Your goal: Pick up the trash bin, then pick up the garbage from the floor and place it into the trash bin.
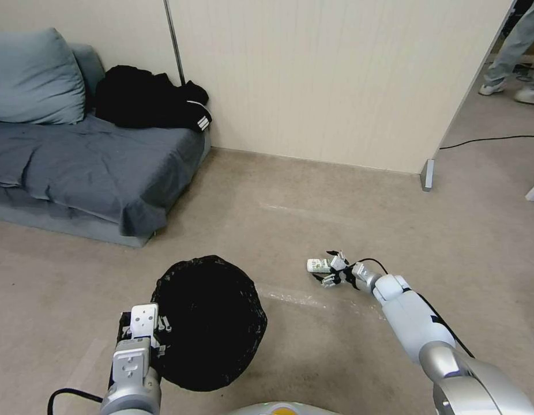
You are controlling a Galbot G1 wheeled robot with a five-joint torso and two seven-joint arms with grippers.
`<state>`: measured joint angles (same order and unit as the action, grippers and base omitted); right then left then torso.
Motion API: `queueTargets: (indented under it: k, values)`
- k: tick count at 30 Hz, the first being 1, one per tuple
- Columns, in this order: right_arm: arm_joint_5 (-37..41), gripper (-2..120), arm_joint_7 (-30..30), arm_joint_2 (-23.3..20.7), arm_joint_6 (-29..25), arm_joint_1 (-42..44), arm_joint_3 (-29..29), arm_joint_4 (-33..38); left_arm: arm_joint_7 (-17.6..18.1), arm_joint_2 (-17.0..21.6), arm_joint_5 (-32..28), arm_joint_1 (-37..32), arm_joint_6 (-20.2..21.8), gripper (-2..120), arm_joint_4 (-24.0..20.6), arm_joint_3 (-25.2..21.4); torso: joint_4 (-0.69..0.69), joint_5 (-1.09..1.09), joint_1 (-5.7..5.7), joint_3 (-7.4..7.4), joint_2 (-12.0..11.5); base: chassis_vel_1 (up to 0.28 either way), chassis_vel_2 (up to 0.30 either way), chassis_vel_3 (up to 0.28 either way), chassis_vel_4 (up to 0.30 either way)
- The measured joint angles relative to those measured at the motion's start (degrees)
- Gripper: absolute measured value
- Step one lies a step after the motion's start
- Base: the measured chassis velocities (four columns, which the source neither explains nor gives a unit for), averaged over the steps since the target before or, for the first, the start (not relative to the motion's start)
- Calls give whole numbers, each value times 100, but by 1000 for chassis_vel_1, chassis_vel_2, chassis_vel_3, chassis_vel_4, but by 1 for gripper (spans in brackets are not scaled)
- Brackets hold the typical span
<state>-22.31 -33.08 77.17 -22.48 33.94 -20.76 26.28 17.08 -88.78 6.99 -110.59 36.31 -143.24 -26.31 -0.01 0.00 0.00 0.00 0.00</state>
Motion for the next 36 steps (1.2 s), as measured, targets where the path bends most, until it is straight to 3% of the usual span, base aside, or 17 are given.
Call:
queueTargets:
  k: [7, 10, 16, 18, 22, 25, 36]
  values:
    - [71, 100, 40, 44, 210, -90, -74, -228, 6, -11, 10, -14, -8, 1, 0, -5, 1, 0, 0, 0, 0, 0, 0, 0, 0]
    - [81, 94, 62, 55, 285, -100, -73, -279, 8, -17, 13, -14, -10, 1, 0, -6, 1, 0, 0, 0, 0, 0, 0, 0, 0]
    - [161, 70, 66, 79, 306, -64, -42, -299, 9, -18, 16, 7, -10, 1, 0, 0, 0, 1, 0, 0, 0, 0, 0, 0, 0]
    - [166, 67, 67, 85, 306, -56, -37, -286, 9, -18, 16, 9, -10, 1, 0, 0, 0, 1, 0, 0, 0, 0, 0, 0, 0]
    - [214, 47, 68, 105, 257, -11, 13, -190, 9, -11, 13, 19, -10, 1, 0, 7, 1, 1, 0, 0, 0, 0, 0, 0, 0]
    - [235, 41, 62, 107, 216, 24, 21, -149, 9, -6, 9, 19, -10, 1, 0, 7, 1, 0, 0, 0, 0, 0, 0, 0, 0]
    - [328, 35, 262, 174, 118, 154, -124, -75, 10, 0, 5, 32, -11, 1, 0, 17, 1, -1, 0, 0, 0, 0, 0, 0, 0]
